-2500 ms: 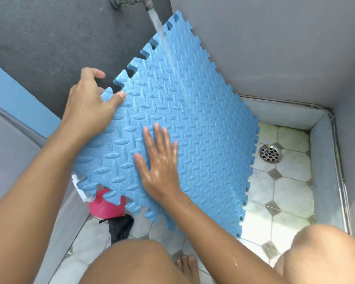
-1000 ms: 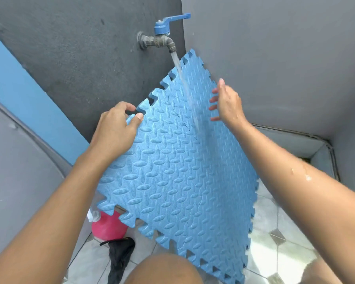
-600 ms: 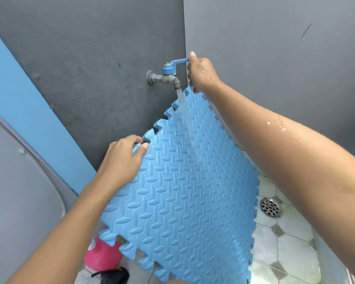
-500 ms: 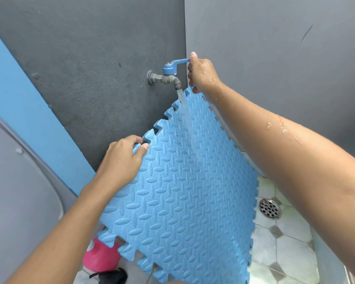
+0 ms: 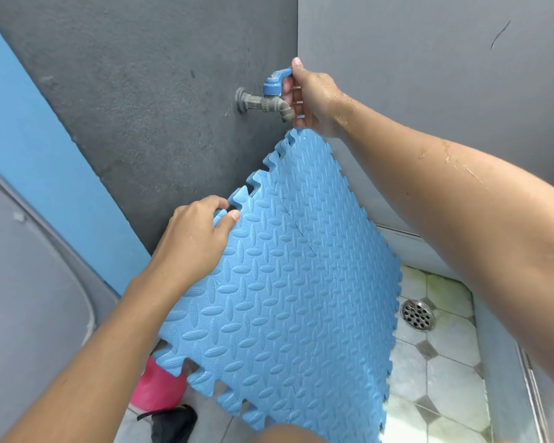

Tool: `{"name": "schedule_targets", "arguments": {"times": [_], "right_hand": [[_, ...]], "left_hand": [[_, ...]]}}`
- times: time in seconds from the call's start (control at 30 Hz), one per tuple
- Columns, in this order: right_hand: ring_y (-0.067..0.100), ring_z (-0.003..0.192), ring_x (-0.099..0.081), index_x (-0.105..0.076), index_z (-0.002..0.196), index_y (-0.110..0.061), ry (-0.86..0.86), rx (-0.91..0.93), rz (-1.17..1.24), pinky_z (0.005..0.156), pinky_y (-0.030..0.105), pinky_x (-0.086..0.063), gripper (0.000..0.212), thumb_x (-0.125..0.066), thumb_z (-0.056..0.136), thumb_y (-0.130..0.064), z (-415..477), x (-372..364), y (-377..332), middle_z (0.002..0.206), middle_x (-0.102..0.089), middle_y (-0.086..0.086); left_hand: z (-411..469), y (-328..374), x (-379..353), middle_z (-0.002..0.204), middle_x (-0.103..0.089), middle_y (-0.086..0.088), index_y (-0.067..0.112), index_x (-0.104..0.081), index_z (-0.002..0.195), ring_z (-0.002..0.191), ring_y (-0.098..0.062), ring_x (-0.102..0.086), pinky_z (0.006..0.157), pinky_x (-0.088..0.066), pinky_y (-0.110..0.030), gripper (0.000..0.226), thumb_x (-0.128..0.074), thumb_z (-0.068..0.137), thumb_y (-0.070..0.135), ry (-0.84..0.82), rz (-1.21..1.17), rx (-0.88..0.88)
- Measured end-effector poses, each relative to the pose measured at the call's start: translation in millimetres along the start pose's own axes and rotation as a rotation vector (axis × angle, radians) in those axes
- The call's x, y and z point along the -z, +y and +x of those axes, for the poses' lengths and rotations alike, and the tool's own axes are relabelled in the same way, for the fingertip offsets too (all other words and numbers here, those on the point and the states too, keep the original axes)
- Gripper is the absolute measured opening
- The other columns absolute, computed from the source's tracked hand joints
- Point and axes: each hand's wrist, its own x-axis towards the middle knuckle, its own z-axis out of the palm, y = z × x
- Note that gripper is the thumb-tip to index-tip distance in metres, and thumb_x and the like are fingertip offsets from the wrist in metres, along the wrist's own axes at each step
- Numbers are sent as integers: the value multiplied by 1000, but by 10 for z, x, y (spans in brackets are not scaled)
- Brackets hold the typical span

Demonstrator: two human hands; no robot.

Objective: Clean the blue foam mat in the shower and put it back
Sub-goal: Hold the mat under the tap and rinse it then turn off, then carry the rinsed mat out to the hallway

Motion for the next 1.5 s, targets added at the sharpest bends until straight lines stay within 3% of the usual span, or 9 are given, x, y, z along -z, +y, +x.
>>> {"name": "schedule_targets", "arguments": {"times": [0.1,0.2,0.33,0.47,0.6,0.77,0.97,1.23,1.5], "right_hand": [[17,70,-57,-64,82,-22,44,28,-147,63,29,-49,57,-27,102,-61,10,-1,150,80,-66,1],[17,94,-62,-71,103,-26,11,49,-361,84,34,-53,33,-41,102,-41,46,47,395,110,-69,-3],[22,144,-28,-57,139,-30,-268,170,-1044,112,43,-32,64,-40,85,1,-3,44,602,153,-44,-8],[30,149,-16,-50,141,-33,-365,250,-1406,112,74,-13,72,-47,77,1,-193,170,444,154,-37,-4],[33,133,-39,-60,125,-25,-427,262,-1551,113,76,-5,47,-67,81,-12,-317,478,135,127,-52,7],[29,122,-51,-57,108,-36,-614,147,-1507,116,54,-23,43,-83,75,-27,-550,588,-449,113,-57,-1],[26,116,-51,-65,115,-30,-693,101,-1513,103,45,-30,34,-74,85,-42,-1332,528,-1401,114,-59,-4],[17,124,-53,-56,132,-36,-925,65,-1545,103,43,-30,46,-69,88,-38,-1995,245,-2788,129,-61,-11],[33,105,-70,-74,118,-23,-1161,382,-1334,92,40,-48,30,-75,88,-26,-2788,-1544,-3445,116,-74,8]], "left_hand": [[-2,-14,10,124,-72,-9,14,-67,130,120,-26,-63,89,-42,-32,40,-53,103,41,4,-11,-24],[5,-31,-1,103,-77,-9,15,-71,124,97,-24,-69,83,-42,-31,37,-55,103,40,12,-17,-49],[10,-1,8,65,-68,-8,21,-73,106,60,-20,-60,73,-42,-32,26,-56,102,40,-19,-47,-45],[-2,74,107,49,-54,-10,22,-71,99,45,-21,-49,67,-44,-32,22,-59,101,39,-57,-80,-18],[-36,231,348,44,-42,3,22,-69,99,45,-16,-46,70,-38,-32,20,-59,101,39,-152,-93,1],[-227,395,857,58,-54,0,19,-68,105,54,-17,-47,71,-42,-38,20,-61,100,37,-291,-106,52],[-762,895,1870,109,-77,-4,13,-71,120,93,-32,-68,76,-42,-34,29,-64,100,33,-342,-176,204],[-1767,1175,3783,104,-79,6,27,-76,108,90,-25,-73,79,-56,-36,48,-47,90,61,-244,-120,500],[-3773,1759,4944,104,-78,7,23,-78,106,86,-16,-65,74,-43,-22,31,-65,90,46,141,-118,1135]]}}
